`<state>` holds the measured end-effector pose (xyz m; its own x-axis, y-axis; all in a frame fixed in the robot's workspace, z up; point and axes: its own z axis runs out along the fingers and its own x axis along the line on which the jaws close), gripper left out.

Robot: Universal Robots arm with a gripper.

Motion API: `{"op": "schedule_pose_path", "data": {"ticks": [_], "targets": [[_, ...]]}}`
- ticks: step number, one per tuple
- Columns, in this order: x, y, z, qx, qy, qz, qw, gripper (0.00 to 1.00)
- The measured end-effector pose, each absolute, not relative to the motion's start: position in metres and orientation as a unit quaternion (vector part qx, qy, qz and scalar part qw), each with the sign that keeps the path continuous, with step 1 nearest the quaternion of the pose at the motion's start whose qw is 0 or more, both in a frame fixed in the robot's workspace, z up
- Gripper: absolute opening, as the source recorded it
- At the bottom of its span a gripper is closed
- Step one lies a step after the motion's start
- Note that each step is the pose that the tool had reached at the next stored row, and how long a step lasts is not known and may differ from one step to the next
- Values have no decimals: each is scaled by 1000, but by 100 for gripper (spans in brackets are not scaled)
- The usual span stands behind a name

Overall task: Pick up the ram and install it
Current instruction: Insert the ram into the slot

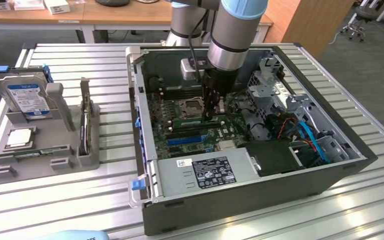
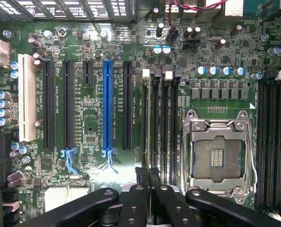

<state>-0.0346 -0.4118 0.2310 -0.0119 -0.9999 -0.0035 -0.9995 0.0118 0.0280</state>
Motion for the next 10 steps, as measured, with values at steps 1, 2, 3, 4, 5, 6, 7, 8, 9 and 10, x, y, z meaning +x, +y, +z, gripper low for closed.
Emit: {"op": "schedule_pose_path", "data": {"ticks": [1,2,3,4,5,6,7,8,9,10], "targets": [[-35,-412,231,704,-710,-11,9,12],[-35,-412,231,705,-709,-11,9,12],[-35,-412,231,706,-708,-11,9,12],[-35,-412,231,706,-708,-11,9,12],[-35,-412,231,706,-708,-11,9,12],[-35,-412,231,706,-708,-11,9,12],[-35,-412,231,706,-708,-11,9,12],[-35,-412,231,706,-708,-11,9,12],[-35,-412,231,706,-708,-11,9,12],[-35,-412,231,706,-708,-11,9,12]]}}
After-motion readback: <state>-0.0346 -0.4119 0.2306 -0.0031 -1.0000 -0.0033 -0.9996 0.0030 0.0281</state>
